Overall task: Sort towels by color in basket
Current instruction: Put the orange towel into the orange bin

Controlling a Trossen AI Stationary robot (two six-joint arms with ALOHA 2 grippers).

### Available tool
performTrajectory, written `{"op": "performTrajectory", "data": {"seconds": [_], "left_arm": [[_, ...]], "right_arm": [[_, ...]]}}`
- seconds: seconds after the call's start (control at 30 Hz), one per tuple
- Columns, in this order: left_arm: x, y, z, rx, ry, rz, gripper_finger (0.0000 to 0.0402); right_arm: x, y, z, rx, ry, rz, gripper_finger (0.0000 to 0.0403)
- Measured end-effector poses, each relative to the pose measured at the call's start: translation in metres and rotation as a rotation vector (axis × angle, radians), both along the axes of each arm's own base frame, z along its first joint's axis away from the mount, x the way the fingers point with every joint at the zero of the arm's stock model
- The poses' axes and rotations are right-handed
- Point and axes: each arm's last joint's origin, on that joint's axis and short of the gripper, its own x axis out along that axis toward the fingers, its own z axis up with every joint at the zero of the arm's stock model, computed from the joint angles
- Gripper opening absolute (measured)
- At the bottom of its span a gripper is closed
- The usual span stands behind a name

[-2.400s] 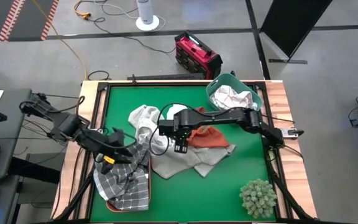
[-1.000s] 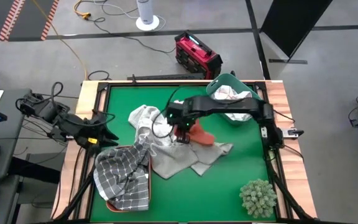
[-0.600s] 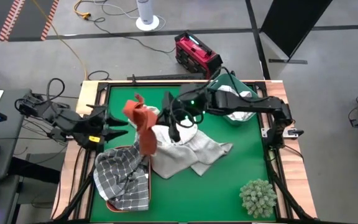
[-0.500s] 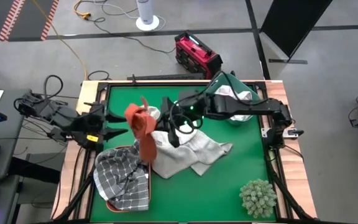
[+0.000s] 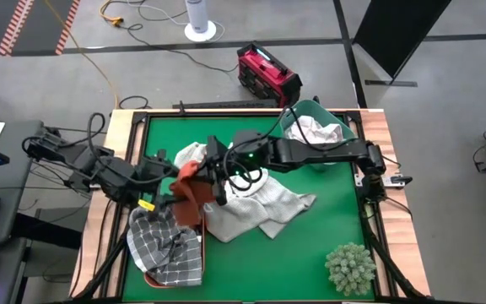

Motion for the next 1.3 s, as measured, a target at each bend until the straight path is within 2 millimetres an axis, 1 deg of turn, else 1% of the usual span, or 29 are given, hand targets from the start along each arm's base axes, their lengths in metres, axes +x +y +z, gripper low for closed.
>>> {"op": "performTrajectory", "data": {"seconds": [0.13,0.23,0.33,0.47,0.5,0.57,0.63,0.7,0.8,0.9,0.97,1.03,1.1,1.2,1.3], "left_arm": [[0.002,-0.001,0.002,-0.010,-0.022,-0.011,0.0254],[0.002,0.001,0.003,-0.003,-0.032,0.033,0.0210],[0.003,0.004,0.004,-0.002,-0.042,0.054,0.0143],[0.001,0.007,0.005,-0.012,-0.050,0.050,0.0028],[-0.001,0.007,0.006,-0.021,-0.054,0.035,0.0016],[-0.010,0.010,0.011,-0.049,-0.059,0.000,0.0010],[-0.023,0.013,0.022,-0.115,-0.066,-0.056,0.0007],[-0.038,0.016,0.029,-0.186,-0.024,-0.162,0.0006],[-0.053,0.018,0.030,-0.279,0.049,-0.276,0.0006],[-0.058,0.016,0.025,-0.373,0.128,-0.363,0.0005],[-0.056,0.013,0.022,-0.412,0.170,-0.413,0.0005],[-0.054,0.010,0.013,-0.426,0.230,-0.446,0.0005],[-0.052,0.007,-0.002,-0.423,0.314,-0.454,0.0005],[-0.049,0.003,-0.036,-0.409,0.485,-0.415,0.0004],[-0.042,-0.003,-0.072,-0.415,0.565,-0.381,0.0004]], "right_arm": [[-0.001,0.003,0.007,-0.003,-0.054,0.007,0.0021],[0.000,0.003,0.010,0.000,-0.091,0.007,0.0030],[-0.001,0.006,0.013,0.005,-0.116,0.009,0.0033],[-0.001,0.010,0.011,0.046,-0.090,0.011,0.0038],[-0.001,0.010,0.010,0.053,-0.073,0.011,0.0042],[-0.006,0.010,0.009,0.053,-0.009,0.011,0.0059],[-0.014,0.009,0.009,0.049,0.056,0.010,0.0086],[-0.022,0.008,0.012,0.054,0.111,0.009,0.0123],[-0.036,0.004,0.018,0.057,0.168,-0.001,0.0188],[-0.048,-0.004,0.021,0.031,0.237,-0.033,0.0244],[-0.055,-0.011,0.018,0.011,0.308,-0.119,0.0265],[-0.059,-0.019,0.015,-0.005,0.359,-0.192,0.0273],[-0.060,-0.025,0.012,0.004,0.392,-0.246,0.0274],[-0.061,-0.029,0.010,0.044,0.418,-0.283,0.0274],[-0.062,-0.029,0.009,0.045,0.435,-0.309,0.0274]]}}
